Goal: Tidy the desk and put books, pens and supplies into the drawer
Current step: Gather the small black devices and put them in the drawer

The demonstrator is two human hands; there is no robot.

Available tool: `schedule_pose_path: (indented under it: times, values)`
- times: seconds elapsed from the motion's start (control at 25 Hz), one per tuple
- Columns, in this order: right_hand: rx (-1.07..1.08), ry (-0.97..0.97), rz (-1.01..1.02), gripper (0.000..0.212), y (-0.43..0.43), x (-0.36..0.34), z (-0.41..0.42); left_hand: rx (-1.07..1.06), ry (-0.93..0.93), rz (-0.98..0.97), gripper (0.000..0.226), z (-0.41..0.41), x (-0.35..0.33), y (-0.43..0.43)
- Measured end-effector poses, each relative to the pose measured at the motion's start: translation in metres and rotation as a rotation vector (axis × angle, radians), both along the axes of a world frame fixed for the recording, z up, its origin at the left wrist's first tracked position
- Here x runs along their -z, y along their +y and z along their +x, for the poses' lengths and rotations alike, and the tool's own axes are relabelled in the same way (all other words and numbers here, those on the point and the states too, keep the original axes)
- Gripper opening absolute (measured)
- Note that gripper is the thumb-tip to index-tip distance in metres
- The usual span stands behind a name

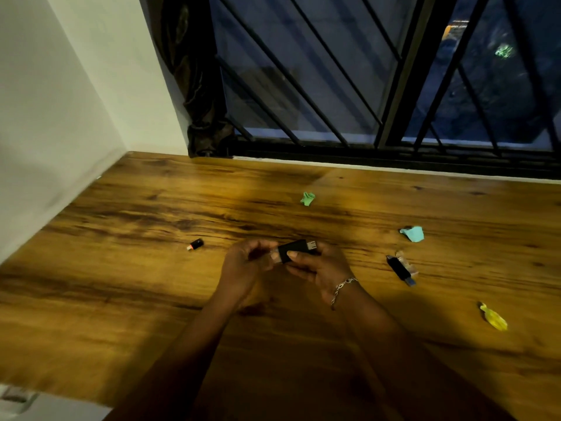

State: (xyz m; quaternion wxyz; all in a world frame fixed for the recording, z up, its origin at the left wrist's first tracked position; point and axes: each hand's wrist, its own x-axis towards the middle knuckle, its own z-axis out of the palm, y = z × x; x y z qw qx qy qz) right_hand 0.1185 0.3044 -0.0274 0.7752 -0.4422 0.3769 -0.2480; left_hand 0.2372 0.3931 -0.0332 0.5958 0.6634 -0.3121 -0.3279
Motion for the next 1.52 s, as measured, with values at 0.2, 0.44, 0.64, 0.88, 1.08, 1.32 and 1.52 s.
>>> schedule_pose_path:
  times: [0.2, 0.44, 0.64, 0.88, 1.08, 1.32, 1.52]
  values:
    - [-0.056, 0.120, -0.175, 0.028, -0.010, -0.014, -0.008, 0.101, -0.172, 0.005, 0.044, -0.012, -0.006, -0.015]
    - [-0.027, 0.263, -0.383, 0.014, -0.043, -0.016, -0.071, 0.035, 0.209, -0.013, 0.038, -0.022, 0.002, -0.005]
    - [-0.428, 0.653, -0.793, 0.039, -0.046, -0.003, -0.123, 0.012, 0.343, 0.011, 0.031, -0.027, 0.011, 0.006]
    - [-0.745, 0.751, -1.041, 0.041, -0.023, 0.003, -0.128, -0.009, 0.396, 0.063, 0.032, -0.032, 0.021, 0.005]
    - [-0.086, 0.645, -0.876, 0.033, -0.048, 0.005, -0.141, -0.009, 0.434, 0.102, 0.033, -0.036, 0.024, 0.006]
    - [0.053, 0.904, -0.923, 0.029, -0.105, 0.008, -0.146, 0.004, 0.431, 0.082, 0.033, -0.037, 0.026, 0.008]
    - [-0.279, 1.102, -1.018, 0.035, -0.128, 0.016, -0.134, 0.012, 0.465, 0.063, 0.034, -0.037, 0.027, 0.010]
